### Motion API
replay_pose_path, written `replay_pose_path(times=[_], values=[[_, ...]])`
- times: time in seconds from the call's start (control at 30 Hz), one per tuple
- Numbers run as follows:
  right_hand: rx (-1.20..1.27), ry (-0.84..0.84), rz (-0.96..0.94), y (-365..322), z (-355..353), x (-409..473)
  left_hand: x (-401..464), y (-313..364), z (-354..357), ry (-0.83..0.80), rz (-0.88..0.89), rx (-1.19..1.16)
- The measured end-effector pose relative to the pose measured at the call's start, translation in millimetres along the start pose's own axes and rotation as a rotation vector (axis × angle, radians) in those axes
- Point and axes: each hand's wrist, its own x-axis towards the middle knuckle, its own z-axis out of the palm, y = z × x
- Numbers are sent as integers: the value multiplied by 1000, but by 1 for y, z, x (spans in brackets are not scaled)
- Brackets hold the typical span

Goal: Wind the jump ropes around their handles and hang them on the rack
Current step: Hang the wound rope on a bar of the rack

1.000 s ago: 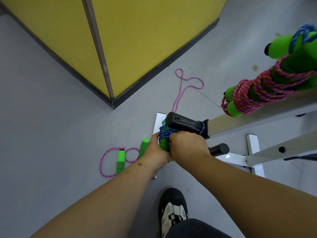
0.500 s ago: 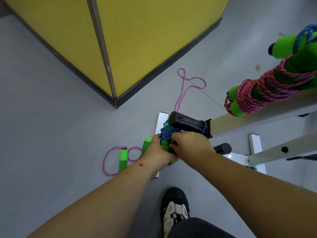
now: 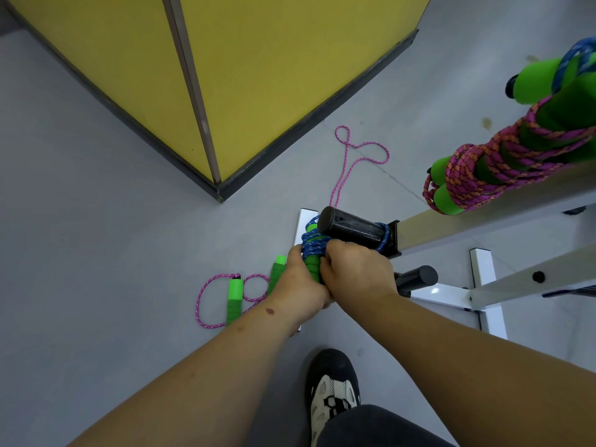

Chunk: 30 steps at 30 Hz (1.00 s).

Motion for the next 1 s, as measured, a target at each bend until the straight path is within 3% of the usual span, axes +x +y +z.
replay_pose_path(times=[0.37, 0.6, 1.0], values=[[-181, 181, -183, 6, 10, 2, 2, -9, 4, 6, -65, -56], [-124, 242, -184, 9, 15, 6, 6, -15, 6, 39, -64, -154], [-180, 173, -226, 33, 10, -5, 12, -33, 14, 33, -154, -318]])
